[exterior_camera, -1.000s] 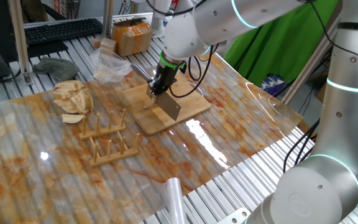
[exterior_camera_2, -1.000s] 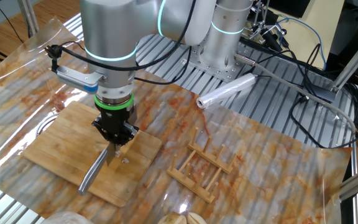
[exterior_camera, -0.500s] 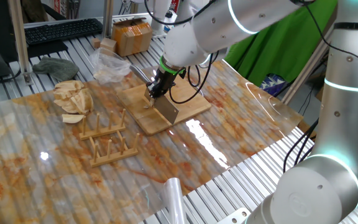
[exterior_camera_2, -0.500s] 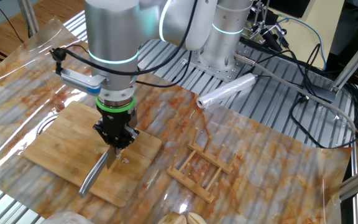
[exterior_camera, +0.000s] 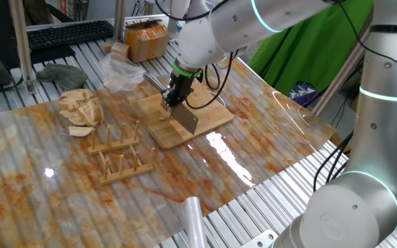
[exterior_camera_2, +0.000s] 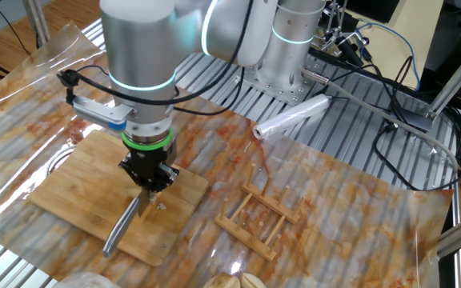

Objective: Slice the lotus root

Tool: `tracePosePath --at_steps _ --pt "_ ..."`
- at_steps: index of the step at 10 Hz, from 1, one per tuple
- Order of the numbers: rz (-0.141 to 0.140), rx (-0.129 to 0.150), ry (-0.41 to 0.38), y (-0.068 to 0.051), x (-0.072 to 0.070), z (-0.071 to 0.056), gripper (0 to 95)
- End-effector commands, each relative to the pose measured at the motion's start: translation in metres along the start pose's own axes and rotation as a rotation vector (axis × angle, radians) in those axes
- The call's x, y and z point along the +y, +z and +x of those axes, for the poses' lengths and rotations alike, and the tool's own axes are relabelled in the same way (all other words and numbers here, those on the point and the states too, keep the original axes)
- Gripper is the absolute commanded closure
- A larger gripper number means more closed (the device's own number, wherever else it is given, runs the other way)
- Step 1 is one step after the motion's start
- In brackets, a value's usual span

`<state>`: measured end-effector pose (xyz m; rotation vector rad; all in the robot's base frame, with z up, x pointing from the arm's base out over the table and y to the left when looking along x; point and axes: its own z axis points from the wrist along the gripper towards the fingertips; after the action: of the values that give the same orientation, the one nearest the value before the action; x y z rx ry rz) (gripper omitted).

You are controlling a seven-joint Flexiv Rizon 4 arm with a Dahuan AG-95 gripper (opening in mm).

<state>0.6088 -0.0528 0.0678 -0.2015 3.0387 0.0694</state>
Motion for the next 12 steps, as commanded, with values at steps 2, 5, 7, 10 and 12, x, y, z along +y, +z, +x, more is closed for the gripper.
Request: tracePosePath --at_steps 2,5,7,10,12 --pt "0.009 -0.012 0.0 0.002 -0.002 -0.002 95.0" --pt "-0.001 -0.034 -0.002 0.019 0.0 -0.003 95.0" --pt "-0.02 -0.039 0.003 0.035 0.001 -0.003 95.0" --pt "-0.008 -0.033 0.006 0.021 0.002 -0.004 95.0" --pt "-0.006 -0.034 0.004 0.023 0.002 -0.003 95.0"
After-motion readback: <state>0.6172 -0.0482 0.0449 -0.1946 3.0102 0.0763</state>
